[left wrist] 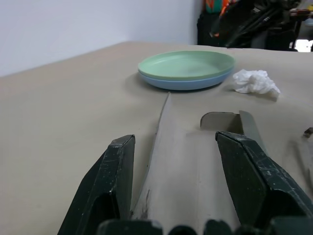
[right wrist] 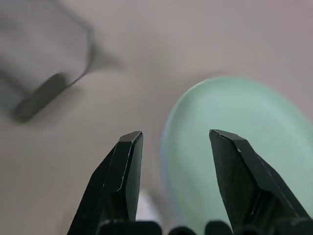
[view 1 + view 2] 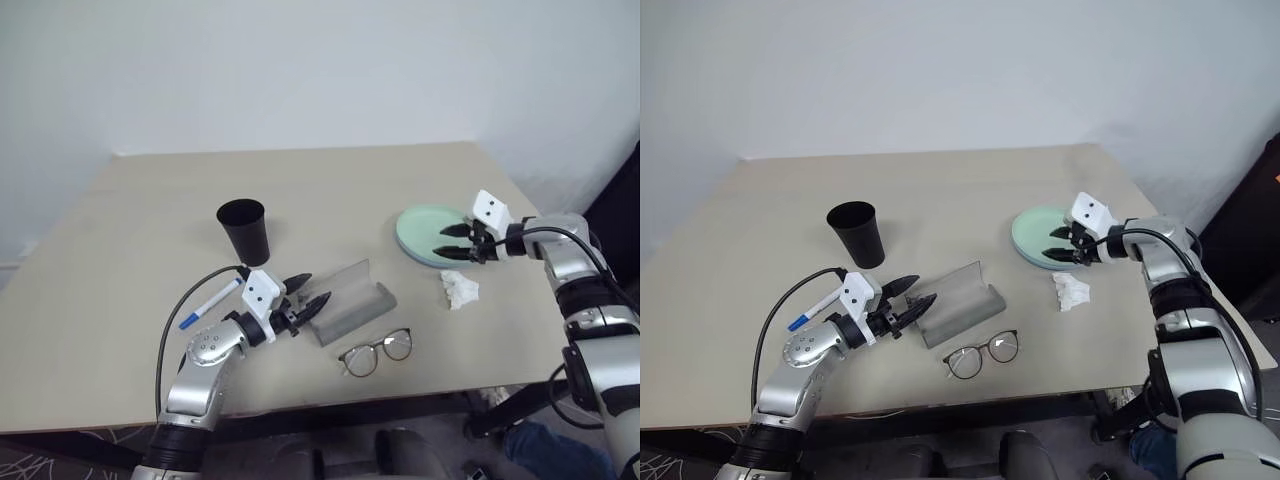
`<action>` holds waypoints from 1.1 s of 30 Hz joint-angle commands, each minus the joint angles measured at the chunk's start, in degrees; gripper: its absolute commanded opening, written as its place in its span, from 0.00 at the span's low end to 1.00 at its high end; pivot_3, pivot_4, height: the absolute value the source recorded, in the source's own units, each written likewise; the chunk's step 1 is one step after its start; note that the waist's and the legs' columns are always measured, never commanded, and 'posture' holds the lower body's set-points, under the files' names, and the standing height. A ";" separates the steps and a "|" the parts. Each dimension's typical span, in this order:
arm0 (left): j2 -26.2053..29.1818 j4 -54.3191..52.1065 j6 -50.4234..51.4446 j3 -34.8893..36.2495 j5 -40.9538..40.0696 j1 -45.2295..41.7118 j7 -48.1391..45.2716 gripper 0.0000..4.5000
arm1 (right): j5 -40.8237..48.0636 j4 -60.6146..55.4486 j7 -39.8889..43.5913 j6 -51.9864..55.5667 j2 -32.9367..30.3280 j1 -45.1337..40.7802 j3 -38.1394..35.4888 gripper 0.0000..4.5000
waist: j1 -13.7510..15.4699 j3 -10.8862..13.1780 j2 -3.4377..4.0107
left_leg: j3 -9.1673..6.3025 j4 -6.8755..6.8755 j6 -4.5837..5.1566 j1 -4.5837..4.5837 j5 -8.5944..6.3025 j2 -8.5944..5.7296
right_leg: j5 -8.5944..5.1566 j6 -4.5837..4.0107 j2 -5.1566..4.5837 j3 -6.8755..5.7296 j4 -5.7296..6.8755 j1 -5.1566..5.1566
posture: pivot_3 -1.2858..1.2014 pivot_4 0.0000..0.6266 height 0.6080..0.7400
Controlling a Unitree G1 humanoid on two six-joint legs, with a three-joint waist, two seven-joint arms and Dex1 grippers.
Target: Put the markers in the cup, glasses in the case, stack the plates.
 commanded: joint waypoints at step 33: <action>0.96 -3.74 1.01 -2.61 -1.03 -1.83 -3.27 0.61 | -3.15 -3.88 -4.55 12.82 -2.98 3.67 3.19 0.01 | -0.14 0.02 0.07 | 0.04 0.34 -0.01 0.00 0.01 0.03 | 0.00 0.00 0.03 0.03 0.10 0.02 | 0.52 0.00 1.00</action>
